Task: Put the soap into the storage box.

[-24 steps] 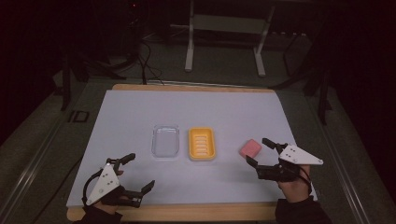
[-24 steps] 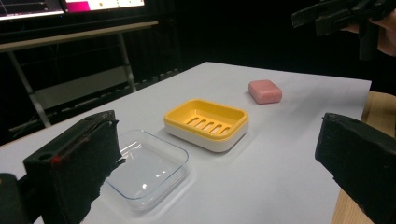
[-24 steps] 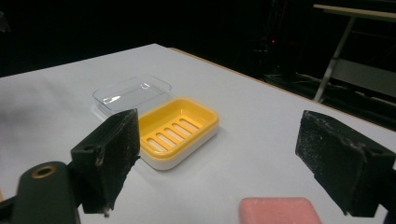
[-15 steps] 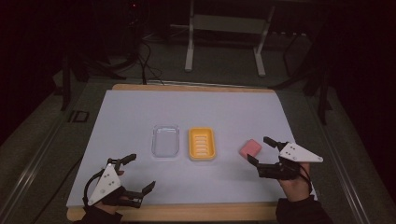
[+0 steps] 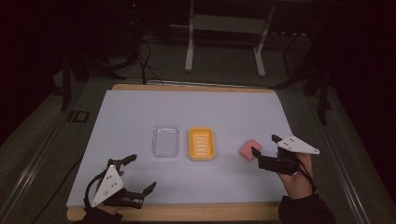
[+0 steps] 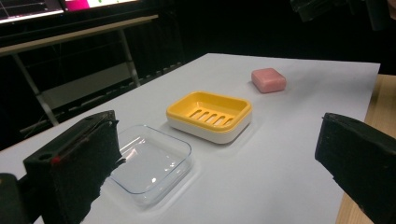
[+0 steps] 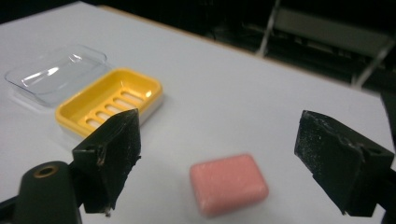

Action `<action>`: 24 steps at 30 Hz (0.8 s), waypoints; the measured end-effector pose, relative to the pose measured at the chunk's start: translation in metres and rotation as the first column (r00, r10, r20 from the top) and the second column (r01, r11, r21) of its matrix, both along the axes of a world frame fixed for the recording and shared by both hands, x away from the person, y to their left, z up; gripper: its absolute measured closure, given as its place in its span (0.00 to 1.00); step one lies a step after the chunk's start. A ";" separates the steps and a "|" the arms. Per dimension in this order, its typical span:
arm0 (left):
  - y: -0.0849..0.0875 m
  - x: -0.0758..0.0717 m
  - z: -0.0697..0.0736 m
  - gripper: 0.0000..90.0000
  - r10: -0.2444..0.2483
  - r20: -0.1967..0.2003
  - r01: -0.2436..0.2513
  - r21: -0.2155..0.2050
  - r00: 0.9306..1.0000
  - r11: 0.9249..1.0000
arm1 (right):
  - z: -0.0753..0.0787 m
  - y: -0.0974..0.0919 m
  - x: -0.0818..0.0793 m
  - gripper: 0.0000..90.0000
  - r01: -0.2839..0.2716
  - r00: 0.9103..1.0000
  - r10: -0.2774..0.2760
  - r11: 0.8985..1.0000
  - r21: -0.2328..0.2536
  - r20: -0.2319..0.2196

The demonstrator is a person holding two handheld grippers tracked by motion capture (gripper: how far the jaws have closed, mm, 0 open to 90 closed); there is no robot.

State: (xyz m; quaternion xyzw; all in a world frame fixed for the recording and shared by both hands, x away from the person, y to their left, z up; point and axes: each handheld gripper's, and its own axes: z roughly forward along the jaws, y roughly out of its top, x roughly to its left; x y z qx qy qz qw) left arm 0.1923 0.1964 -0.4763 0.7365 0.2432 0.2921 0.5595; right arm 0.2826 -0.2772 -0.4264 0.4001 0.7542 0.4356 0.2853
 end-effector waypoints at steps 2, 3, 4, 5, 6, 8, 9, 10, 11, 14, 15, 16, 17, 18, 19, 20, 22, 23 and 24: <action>0.000 0.000 0.000 0.01 0.000 0.003 0.000 0.007 1.000 1.000 | 0.000 0.002 0.001 0.16 0.026 0.998 -0.026 1.000 0.002 -0.063; 0.000 0.000 0.000 0.01 -0.002 0.002 0.002 0.007 1.000 1.000 | 0.000 0.003 0.001 0.16 0.020 0.998 -0.021 1.000 -0.017 -0.064; 0.000 0.000 0.000 0.01 -0.002 0.000 0.002 0.009 1.000 1.000 | -0.001 0.005 0.002 0.16 0.011 0.996 -0.013 0.999 -0.031 -0.086; -0.001 0.000 0.000 0.01 0.000 0.000 0.000 0.010 1.000 1.000 | -0.001 0.006 0.003 0.17 0.011 0.994 -0.016 0.999 -0.040 -0.111; -0.001 0.000 -0.001 0.01 -0.001 -0.002 0.001 0.012 1.000 1.000 | -0.002 0.006 0.004 0.19 0.021 0.993 -0.026 0.999 -0.045 -0.116; -0.002 0.000 -0.001 0.01 -0.004 -0.002 0.004 0.019 1.000 1.000 | -0.002 0.005 0.006 0.21 0.034 0.990 -0.038 0.999 -0.036 -0.134; -0.002 0.000 -0.001 0.01 -0.005 -0.002 0.005 0.018 1.000 1.000 | -0.002 0.005 0.006 0.23 0.048 0.990 -0.053 0.998 -0.037 -0.133; -0.003 0.000 -0.001 0.01 -0.006 -0.001 0.006 0.018 1.000 1.000 | -0.003 0.004 0.008 0.23 0.067 0.987 -0.074 0.996 -0.053 -0.145; -0.003 0.000 -0.001 0.01 -0.007 -0.001 0.007 0.018 1.000 1.000 | -0.004 0.003 0.009 0.23 0.077 0.983 -0.087 0.995 -0.065 -0.164; -0.003 0.000 -0.001 0.01 -0.008 -0.007 0.008 0.020 1.000 1.000 | -0.007 0.000 0.014 0.19 0.101 0.960 -0.113 0.993 -0.061 -0.255; -0.003 0.000 -0.001 0.01 -0.009 -0.008 0.009 0.021 1.000 1.000 | -0.008 -0.002 0.016 0.19 0.102 0.953 -0.115 0.993 -0.062 -0.279; -0.003 0.000 -0.001 0.01 -0.011 -0.009 0.011 0.021 1.000 1.000 | -0.009 -0.003 0.016 0.18 0.101 0.947 -0.114 0.993 -0.056 -0.301; -0.003 0.000 -0.001 0.01 -0.012 -0.010 0.013 0.023 1.000 1.000 | -0.010 -0.003 0.017 0.17 0.107 0.934 -0.117 0.993 -0.049 -0.338; -0.004 0.000 -0.001 0.01 -0.013 -0.011 0.013 0.026 1.000 1.000 | -0.011 -0.004 0.018 0.17 0.110 0.923 -0.121 0.993 -0.051 -0.366; -0.004 0.001 -0.002 0.01 -0.014 -0.011 0.014 0.031 1.000 0.999 | -0.013 -0.004 0.019 0.17 0.110 0.914 -0.124 0.992 -0.059 -0.387; -0.004 0.000 -0.002 0.01 -0.015 -0.011 0.015 0.033 1.000 0.999 | -0.014 -0.004 0.020 0.17 0.123 0.895 -0.143 0.990 -0.073 -0.422; -0.005 0.000 -0.002 0.01 -0.016 -0.011 0.016 0.033 1.000 0.999 | -0.018 -0.004 0.022 0.19 0.132 0.864 -0.163 0.986 -0.097 -0.476; -0.005 0.000 -0.002 0.01 -0.016 -0.010 0.016 0.032 1.000 0.999 | -0.020 -0.003 0.023 0.21 0.138 0.848 -0.174 0.984 -0.109 -0.500; -0.004 0.000 -0.002 0.01 -0.016 -0.010 0.016 0.032 1.000 0.999 | -0.022 -0.003 0.024 0.22 0.144 0.828 -0.188 0.982 -0.124 -0.528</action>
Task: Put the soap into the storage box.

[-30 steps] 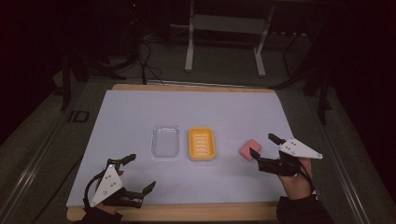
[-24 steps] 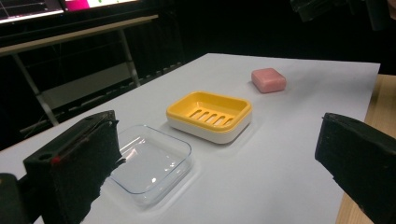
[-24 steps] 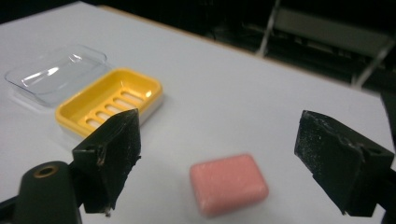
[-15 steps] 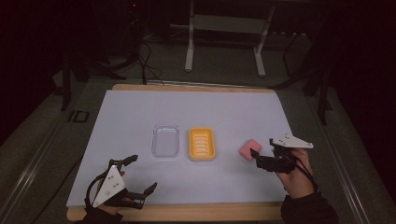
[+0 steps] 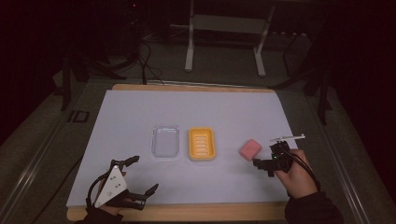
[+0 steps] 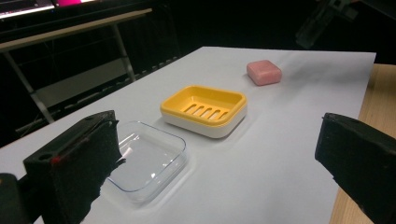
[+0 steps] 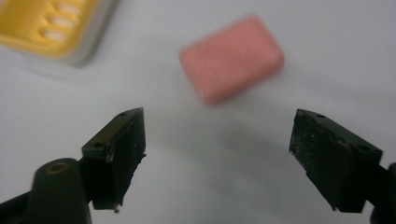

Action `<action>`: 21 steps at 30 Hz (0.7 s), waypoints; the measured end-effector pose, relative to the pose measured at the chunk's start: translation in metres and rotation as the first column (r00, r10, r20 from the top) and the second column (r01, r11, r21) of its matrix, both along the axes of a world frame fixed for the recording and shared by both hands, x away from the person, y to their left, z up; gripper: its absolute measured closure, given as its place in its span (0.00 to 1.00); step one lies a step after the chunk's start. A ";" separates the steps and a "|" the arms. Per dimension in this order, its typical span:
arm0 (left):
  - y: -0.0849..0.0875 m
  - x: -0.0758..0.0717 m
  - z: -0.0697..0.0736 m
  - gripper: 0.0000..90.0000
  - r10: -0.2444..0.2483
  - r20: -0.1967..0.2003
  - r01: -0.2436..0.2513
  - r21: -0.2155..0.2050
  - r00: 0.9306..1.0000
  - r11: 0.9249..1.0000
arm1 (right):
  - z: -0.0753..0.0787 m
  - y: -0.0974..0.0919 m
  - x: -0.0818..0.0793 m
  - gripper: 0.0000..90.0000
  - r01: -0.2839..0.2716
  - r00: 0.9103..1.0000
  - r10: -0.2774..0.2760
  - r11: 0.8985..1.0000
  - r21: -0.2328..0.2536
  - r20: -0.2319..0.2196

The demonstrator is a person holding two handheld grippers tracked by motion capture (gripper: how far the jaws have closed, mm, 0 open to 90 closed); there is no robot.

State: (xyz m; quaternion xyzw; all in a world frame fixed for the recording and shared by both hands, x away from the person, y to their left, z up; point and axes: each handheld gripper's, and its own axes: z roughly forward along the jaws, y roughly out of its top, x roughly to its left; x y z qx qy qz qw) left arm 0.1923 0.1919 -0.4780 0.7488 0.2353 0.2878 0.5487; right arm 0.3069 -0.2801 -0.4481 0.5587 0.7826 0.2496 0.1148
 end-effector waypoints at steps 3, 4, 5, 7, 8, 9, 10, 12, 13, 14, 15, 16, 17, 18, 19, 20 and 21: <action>0.000 0.000 0.000 0.01 0.002 0.000 -0.002 0.000 1.000 1.000 | -0.005 0.001 0.002 0.23 0.020 0.997 -0.023 0.999 -0.039 -0.075; 0.000 0.000 0.000 0.01 0.002 -0.001 -0.002 0.001 1.000 1.000 | -0.006 0.002 0.003 0.23 0.024 0.995 -0.028 0.999 -0.042 -0.100; 0.000 0.000 0.000 0.01 0.003 0.000 -0.003 0.003 1.000 1.000 | -0.007 0.002 0.003 0.23 0.027 0.992 -0.033 0.999 -0.045 -0.120; 0.000 0.000 0.000 0.01 0.003 -0.001 -0.003 0.006 1.000 1.000 | -0.009 0.003 0.004 0.22 0.041 0.986 -0.048 0.998 -0.050 -0.156; -0.001 0.000 0.000 0.01 0.003 -0.001 -0.003 0.007 1.000 1.000 | -0.009 0.003 0.005 0.22 0.049 0.983 -0.057 0.998 -0.048 -0.173; -0.001 0.000 0.000 0.01 0.002 0.000 -0.002 0.008 1.000 1.000 | -0.009 0.003 0.005 0.22 0.058 0.979 -0.066 0.997 -0.045 -0.192; -0.001 0.000 0.000 0.01 0.002 -0.001 -0.002 0.008 1.000 1.000 | -0.010 0.004 0.005 0.22 0.065 0.975 -0.073 0.997 -0.046 -0.208; -0.001 0.000 0.000 0.01 0.003 -0.001 -0.003 0.006 1.000 1.000 | -0.010 0.005 0.006 0.23 0.089 0.966 -0.099 0.995 -0.050 -0.237; -0.001 0.000 0.000 0.01 0.003 -0.001 -0.003 0.005 1.000 1.000 | -0.010 0.006 0.006 0.23 0.103 0.960 -0.111 0.994 -0.045 -0.255; 0.000 0.000 0.000 0.01 0.001 -0.002 -0.001 0.001 1.000 1.000 | -0.010 0.006 0.006 0.23 0.111 0.955 -0.120 0.993 -0.048 -0.272; 0.000 0.000 0.000 0.01 0.001 -0.004 -0.001 -0.003 1.000 1.000 | -0.010 0.007 0.007 0.23 0.125 0.946 -0.136 0.991 -0.056 -0.294; 0.000 0.000 0.000 0.01 0.001 -0.004 -0.001 -0.003 1.000 1.000 | -0.011 0.008 0.007 0.24 0.134 0.936 -0.146 0.989 -0.059 -0.320; 0.000 0.000 0.000 0.01 0.001 -0.004 -0.001 -0.002 1.000 1.000 | -0.011 0.009 0.008 0.24 0.153 0.925 -0.163 0.987 -0.058 -0.344; 0.000 0.000 0.000 0.01 0.000 -0.004 0.000 -0.001 1.000 1.000 | -0.011 0.010 0.008 0.24 0.163 0.914 -0.175 0.985 -0.062 -0.367; 0.000 0.000 0.000 0.01 0.000 -0.004 0.000 0.000 1.000 1.000 | -0.012 0.012 0.008 0.24 0.182 0.903 -0.195 0.981 -0.070 -0.382; 0.000 0.000 0.000 0.01 0.000 -0.004 0.000 0.001 1.000 1.000 | -0.012 0.013 0.009 0.24 0.193 0.894 -0.209 0.978 -0.080 -0.396; -0.001 0.000 0.000 0.01 0.000 -0.004 0.000 0.003 1.000 1.000 | -0.012 0.014 0.009 0.23 0.201 0.888 -0.221 0.975 -0.090 -0.402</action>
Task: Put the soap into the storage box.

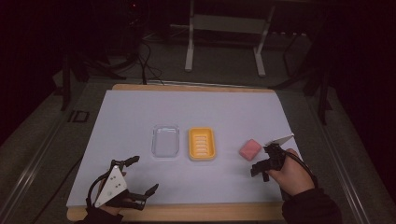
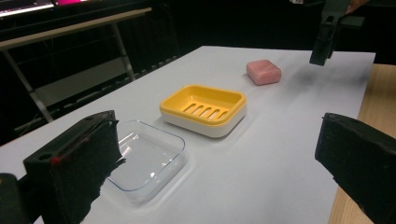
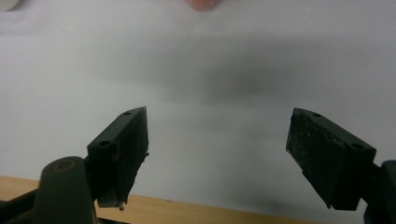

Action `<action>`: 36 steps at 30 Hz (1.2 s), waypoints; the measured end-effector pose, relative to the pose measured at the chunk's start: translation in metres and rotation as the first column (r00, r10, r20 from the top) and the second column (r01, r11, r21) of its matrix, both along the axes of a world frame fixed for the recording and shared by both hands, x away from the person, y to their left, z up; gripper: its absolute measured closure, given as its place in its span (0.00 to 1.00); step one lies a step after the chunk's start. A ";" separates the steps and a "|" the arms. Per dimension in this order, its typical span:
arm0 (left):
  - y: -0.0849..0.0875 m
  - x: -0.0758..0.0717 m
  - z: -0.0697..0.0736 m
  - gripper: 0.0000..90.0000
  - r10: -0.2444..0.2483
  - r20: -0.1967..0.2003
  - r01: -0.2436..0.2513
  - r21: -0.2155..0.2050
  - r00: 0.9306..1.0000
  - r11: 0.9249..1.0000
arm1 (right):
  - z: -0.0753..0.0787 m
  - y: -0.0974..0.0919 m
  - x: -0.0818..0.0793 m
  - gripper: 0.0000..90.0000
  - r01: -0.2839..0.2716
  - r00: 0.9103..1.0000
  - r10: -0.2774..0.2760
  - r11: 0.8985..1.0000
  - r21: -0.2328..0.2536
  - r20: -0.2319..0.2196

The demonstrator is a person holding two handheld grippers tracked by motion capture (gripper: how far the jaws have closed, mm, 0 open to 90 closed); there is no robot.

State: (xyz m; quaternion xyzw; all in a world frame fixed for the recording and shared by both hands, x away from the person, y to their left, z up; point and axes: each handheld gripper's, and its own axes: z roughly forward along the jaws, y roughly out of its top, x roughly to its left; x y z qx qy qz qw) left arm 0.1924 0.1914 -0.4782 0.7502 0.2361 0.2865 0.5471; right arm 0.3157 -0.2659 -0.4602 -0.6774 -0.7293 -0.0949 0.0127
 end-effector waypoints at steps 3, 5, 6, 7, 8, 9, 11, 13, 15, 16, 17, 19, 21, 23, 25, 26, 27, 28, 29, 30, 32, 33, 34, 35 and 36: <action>0.000 0.000 0.000 0.01 -0.001 0.000 0.001 -0.001 1.000 1.000 | -0.001 0.004 0.001 0.22 0.024 0.999 -0.024 1.000 -0.003 -0.035; 0.000 0.000 0.000 0.01 0.000 0.001 0.000 -0.001 1.000 1.000 | -0.003 0.006 0.001 0.22 0.029 0.997 -0.031 0.999 -0.016 -0.074; 0.000 0.000 0.000 0.01 0.000 0.000 0.000 0.000 1.000 1.000 | -0.004 0.008 0.002 0.22 0.035 0.995 -0.037 0.999 -0.022 -0.089; 0.000 0.000 0.000 0.01 0.000 0.000 0.000 0.000 1.000 1.000 | -0.004 0.008 0.002 0.22 0.035 0.995 -0.037 0.999 -0.022 -0.089; 0.000 0.000 0.000 0.01 0.000 0.000 0.000 0.000 1.000 1.000 | -0.006 0.009 0.002 0.22 0.038 0.994 -0.041 0.999 -0.028 -0.100; 0.000 0.000 0.000 0.01 0.001 0.001 -0.001 0.000 1.000 1.000 | -0.007 0.012 0.002 0.23 0.050 0.991 -0.053 0.998 -0.028 -0.119; 0.000 0.000 0.000 0.01 0.002 0.001 -0.002 -0.001 1.000 1.000 | -0.007 0.015 0.002 0.24 0.068 0.989 -0.068 0.998 -0.009 -0.131; 0.000 0.000 0.000 0.01 0.004 0.002 -0.004 -0.001 1.000 1.000 | -0.007 0.019 0.003 0.25 0.079 0.986 -0.079 0.997 -0.004 -0.146; 0.000 0.000 0.000 0.01 0.004 0.002 -0.004 -0.001 1.000 1.000 | -0.006 0.025 0.004 0.25 0.084 0.983 -0.080 0.996 0.011 -0.166; 0.000 0.000 0.000 0.01 0.004 0.002 -0.004 0.000 1.000 1.000 | -0.005 0.027 0.005 0.25 0.087 0.982 -0.083 0.996 0.015 -0.167; 0.000 0.000 0.000 0.01 0.004 0.002 -0.004 0.000 1.000 1.000 | -0.005 0.030 0.007 0.25 0.087 0.982 -0.084 0.996 0.010 -0.168; 0.000 0.000 0.000 0.01 0.003 0.002 -0.003 -0.001 1.000 1.000 | -0.002 0.034 0.010 0.25 0.098 0.982 -0.092 0.995 0.031 -0.165; 0.000 0.000 0.000 0.01 0.003 0.002 -0.003 -0.001 1.000 1.000 | 0.001 0.039 0.013 0.25 0.103 0.983 -0.096 0.994 0.041 -0.157; 0.000 0.000 0.000 0.01 0.002 0.003 -0.002 -0.001 1.000 1.000 | 0.005 0.043 0.016 0.25 0.103 0.984 -0.095 0.994 0.047 -0.151; 0.000 -0.001 0.000 0.01 0.001 0.003 -0.001 -0.001 1.000 1.000 | 0.009 0.047 0.020 0.25 0.109 0.985 -0.100 0.992 0.057 -0.144; 0.000 -0.001 0.000 0.01 0.001 0.003 -0.001 0.000 1.000 1.000 | 0.010 0.049 0.022 0.25 0.110 0.986 -0.101 0.992 0.061 -0.136; 0.000 -0.001 0.000 0.01 0.001 0.003 -0.001 -0.001 1.000 1.000 | 0.012 0.051 0.024 0.25 0.110 0.986 -0.102 0.992 0.060 -0.130; 0.000 -0.001 0.000 0.01 0.002 0.004 -0.002 -0.001 1.000 1.000 | 0.014 0.052 0.026 0.25 0.114 0.986 -0.105 0.991 0.065 -0.131; 0.000 -0.001 0.000 0.01 0.003 0.004 -0.003 0.000 1.000 1.000 | 0.016 0.053 0.029 0.25 0.124 0.986 -0.115 0.990 0.068 -0.125; 0.000 -0.001 0.000 0.01 0.002 0.003 -0.002 -0.001 1.000 1.000 | 0.018 0.054 0.031 0.25 0.129 0.985 -0.121 0.990 0.061 -0.123; 0.000 -0.001 0.000 0.01 0.003 0.004 -0.003 -0.001 1.000 1.000 | 0.022 0.055 0.036 0.25 0.151 0.983 -0.144 0.987 0.058 -0.110; 0.000 -0.001 0.000 0.01 0.004 0.003 -0.004 -0.001 1.000 1.000 | 0.023 0.056 0.038 0.25 0.160 0.982 -0.154 0.986 0.050 -0.105; 0.000 -0.001 0.000 0.01 0.004 0.003 -0.004 -0.001 1.000 1.000 | 0.025 0.056 0.040 0.25 0.173 0.981 -0.167 0.984 0.050 -0.098; 0.000 -0.001 0.000 0.01 0.004 0.004 -0.004 0.000 1.000 1.000 | 0.026 0.056 0.043 0.25 0.185 0.979 -0.180 0.982 0.047 -0.092; 0.000 -0.001 0.000 0.01 0.004 0.004 -0.004 0.000 1.000 1.000 | 0.027 0.056 0.046 0.25 0.203 0.977 -0.199 0.978 0.047 -0.078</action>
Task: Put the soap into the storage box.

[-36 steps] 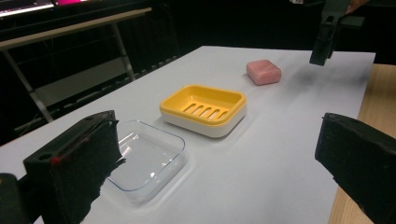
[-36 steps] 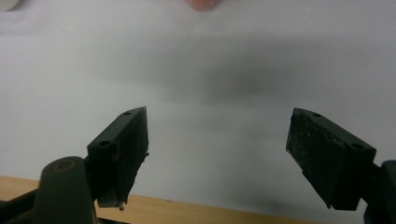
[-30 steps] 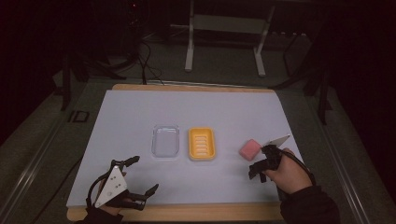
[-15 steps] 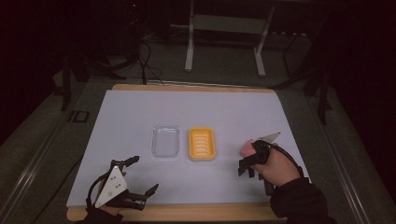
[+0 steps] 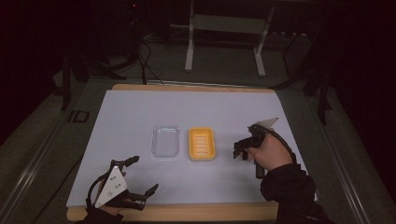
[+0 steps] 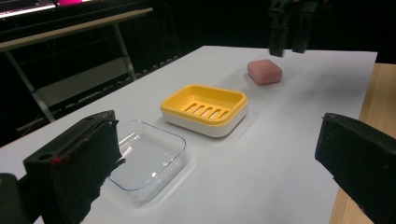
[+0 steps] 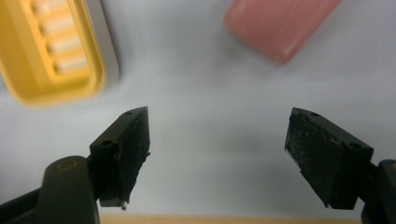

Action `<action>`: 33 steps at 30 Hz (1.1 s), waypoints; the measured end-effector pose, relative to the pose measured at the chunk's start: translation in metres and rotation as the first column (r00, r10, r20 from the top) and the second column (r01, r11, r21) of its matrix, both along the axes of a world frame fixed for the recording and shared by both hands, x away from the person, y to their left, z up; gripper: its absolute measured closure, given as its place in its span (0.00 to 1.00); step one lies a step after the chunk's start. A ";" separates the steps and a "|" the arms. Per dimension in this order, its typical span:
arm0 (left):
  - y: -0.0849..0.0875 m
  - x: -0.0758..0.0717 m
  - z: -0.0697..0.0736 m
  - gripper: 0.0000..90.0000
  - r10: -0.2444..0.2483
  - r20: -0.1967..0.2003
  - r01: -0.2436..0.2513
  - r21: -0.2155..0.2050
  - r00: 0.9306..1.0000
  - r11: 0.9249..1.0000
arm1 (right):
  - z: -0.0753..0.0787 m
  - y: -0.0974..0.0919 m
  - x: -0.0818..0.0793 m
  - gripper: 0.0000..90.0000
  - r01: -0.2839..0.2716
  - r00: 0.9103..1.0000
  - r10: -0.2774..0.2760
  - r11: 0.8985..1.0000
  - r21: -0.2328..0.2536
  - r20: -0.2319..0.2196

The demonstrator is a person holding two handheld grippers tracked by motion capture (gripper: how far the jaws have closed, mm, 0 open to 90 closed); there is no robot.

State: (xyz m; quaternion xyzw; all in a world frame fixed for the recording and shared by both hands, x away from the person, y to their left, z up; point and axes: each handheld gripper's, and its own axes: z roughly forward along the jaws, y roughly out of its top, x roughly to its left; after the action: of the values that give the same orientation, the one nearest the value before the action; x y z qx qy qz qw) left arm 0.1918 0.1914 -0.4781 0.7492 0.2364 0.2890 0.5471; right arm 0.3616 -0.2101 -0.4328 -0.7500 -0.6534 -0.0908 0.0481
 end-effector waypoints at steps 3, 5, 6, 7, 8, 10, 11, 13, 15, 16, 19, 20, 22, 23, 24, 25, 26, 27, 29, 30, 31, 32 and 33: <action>0.000 0.000 0.000 0.01 0.000 0.000 0.000 -0.003 1.000 1.000 | 0.002 0.000 0.009 0.25 0.050 0.999 -0.050 0.999 -0.013 0.019; 0.001 0.000 0.000 0.01 0.000 0.001 0.000 -0.003 1.000 1.000 | 0.003 0.000 0.016 0.25 0.076 0.996 -0.074 0.997 -0.034 0.049; 0.001 0.000 0.000 0.01 -0.001 0.002 0.001 -0.005 1.000 1.000 | 0.002 0.000 0.019 0.25 0.085 0.995 -0.083 0.996 -0.031 0.057; 0.001 0.000 0.000 0.01 -0.001 0.003 0.001 -0.007 1.000 1.000 | 0.003 0.000 0.022 0.26 0.093 0.994 -0.091 0.995 -0.035 0.067; 0.001 0.000 0.000 0.01 0.000 0.003 0.000 -0.007 1.000 1.000 | 0.003 0.000 0.025 0.26 0.105 0.992 -0.102 0.993 -0.044 0.080; 0.001 0.000 0.000 0.01 0.000 0.003 0.000 -0.007 1.000 1.000 | 0.001 -0.001 0.030 0.26 0.126 0.990 -0.121 0.990 -0.060 0.079; 0.001 0.000 0.000 0.01 -0.001 0.003 0.001 -0.007 1.000 1.000 | 0.000 -0.002 0.033 0.26 0.141 0.987 -0.135 0.988 -0.066 0.084; 0.001 -0.001 0.000 0.01 -0.001 0.003 0.001 -0.006 1.000 1.000 | -0.003 -0.003 0.037 0.26 0.162 0.985 -0.156 0.984 -0.081 0.074; 0.000 -0.001 0.000 0.01 0.000 0.004 0.000 -0.005 1.000 1.000 | -0.006 -0.004 0.042 0.26 0.184 0.982 -0.179 0.979 -0.088 0.066; 0.001 -0.001 0.000 0.01 0.001 0.005 -0.001 -0.004 1.000 1.000 | -0.008 -0.005 0.044 0.27 0.194 0.980 -0.188 0.976 -0.098 0.065; 0.001 -0.001 0.001 0.01 0.002 0.008 -0.002 -0.006 1.000 1.000 | -0.014 -0.007 0.050 0.27 0.222 0.974 -0.217 0.968 -0.113 0.059; 0.001 -0.001 0.001 0.01 0.001 0.008 -0.001 -0.007 1.000 1.000 | -0.016 -0.006 0.051 0.27 0.227 0.973 -0.221 0.966 -0.123 0.058; 0.001 -0.001 0.001 0.01 0.000 0.009 0.000 -0.009 1.000 1.000 | -0.018 -0.006 0.054 0.27 0.236 0.971 -0.229 0.960 -0.147 0.063; 0.001 -0.001 0.001 0.01 0.000 0.009 0.000 -0.009 1.000 1.000 | -0.019 -0.006 0.055 0.27 0.238 0.971 -0.230 0.959 -0.157 0.064; 0.001 -0.001 0.001 0.01 -0.002 0.010 0.002 -0.010 1.000 1.000 | -0.020 -0.007 0.056 0.27 0.239 0.970 -0.230 0.957 -0.166 0.073; 0.001 -0.001 0.001 0.01 -0.003 0.011 0.003 -0.009 1.000 1.000 | -0.021 -0.007 0.057 0.27 0.243 0.970 -0.236 0.956 -0.165 0.064; 0.001 -0.001 0.001 0.01 -0.003 0.011 0.003 -0.009 1.000 1.000 | -0.023 -0.008 0.057 0.27 0.245 0.969 -0.239 0.955 -0.168 0.057; 0.001 -0.001 0.001 0.01 -0.004 0.010 0.004 -0.009 1.000 1.000 | -0.025 -0.009 0.058 0.27 0.246 0.969 -0.240 0.953 -0.179 0.054; 0.001 -0.001 0.001 0.01 -0.004 0.011 0.005 -0.010 1.000 1.000 | -0.030 -0.011 0.060 0.27 0.252 0.968 -0.250 0.953 -0.168 0.032; 0.001 -0.001 0.001 0.01 -0.005 0.012 0.005 -0.010 1.000 1.000 | -0.032 -0.012 0.061 0.27 0.259 0.966 -0.257 0.950 -0.172 0.033; 0.001 -0.001 0.001 0.01 -0.005 0.012 0.005 -0.010 1.000 1.000 | -0.032 -0.012 0.061 0.27 0.259 0.966 -0.257 0.950 -0.172 0.033; 0.001 -0.001 0.001 0.01 -0.005 0.012 0.005 -0.010 1.000 1.000 | -0.034 -0.013 0.061 0.27 0.261 0.965 -0.259 0.948 -0.180 0.035; 0.001 -0.001 0.001 0.01 -0.006 0.011 0.006 -0.009 1.000 1.000 | -0.037 -0.014 0.062 0.27 0.264 0.964 -0.262 0.947 -0.182 0.037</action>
State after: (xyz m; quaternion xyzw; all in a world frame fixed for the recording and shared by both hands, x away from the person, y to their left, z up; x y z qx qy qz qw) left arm 0.1904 0.1925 -0.4773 0.7456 0.2324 0.2904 0.5529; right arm 0.4240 -0.2242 -0.4698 -0.8311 -0.5534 -0.0399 -0.0387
